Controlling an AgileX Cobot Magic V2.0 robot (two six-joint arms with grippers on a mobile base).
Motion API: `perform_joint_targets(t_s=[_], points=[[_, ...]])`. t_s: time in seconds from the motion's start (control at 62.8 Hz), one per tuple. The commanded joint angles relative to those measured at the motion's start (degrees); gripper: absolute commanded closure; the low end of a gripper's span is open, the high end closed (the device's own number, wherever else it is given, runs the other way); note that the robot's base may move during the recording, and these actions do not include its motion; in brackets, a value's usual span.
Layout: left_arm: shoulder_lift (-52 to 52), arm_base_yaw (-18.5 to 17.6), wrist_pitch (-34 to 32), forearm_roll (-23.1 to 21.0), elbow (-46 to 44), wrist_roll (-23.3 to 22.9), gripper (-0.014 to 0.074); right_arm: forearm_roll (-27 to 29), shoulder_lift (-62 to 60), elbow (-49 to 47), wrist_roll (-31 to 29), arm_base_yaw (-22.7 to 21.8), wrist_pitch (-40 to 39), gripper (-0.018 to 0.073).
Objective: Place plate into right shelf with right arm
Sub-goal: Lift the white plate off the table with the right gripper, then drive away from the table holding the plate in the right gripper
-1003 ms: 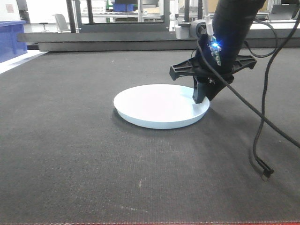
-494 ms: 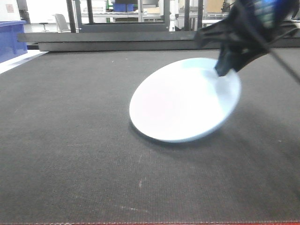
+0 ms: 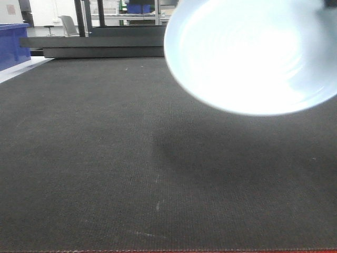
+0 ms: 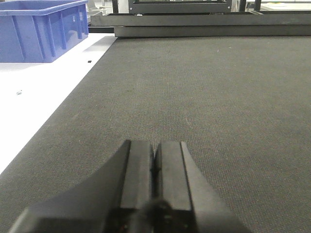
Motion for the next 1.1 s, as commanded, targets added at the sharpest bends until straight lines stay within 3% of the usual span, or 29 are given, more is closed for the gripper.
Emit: perform_joint_targets(t_s=[0.0,0.43,1.083], points=[[-0.7,-0.1,-4.7,-0.2,0.5,-0.1,0.0643,-0.8,-6.1,-0.8,-0.3,-0.2,-6.2,0.0504],[-0.7,-0.1,-4.7,-0.2,0.5,-0.1,0.0643,-0.8,-23.8,-0.9,-0.3,-0.2,-9.3,0.0504],[-0.7,-0.1,-4.7,-0.2,0.5,-0.1,0.0643,-0.8,-25.1,-0.9,-0.3,-0.2,-9.6,0.0504]])
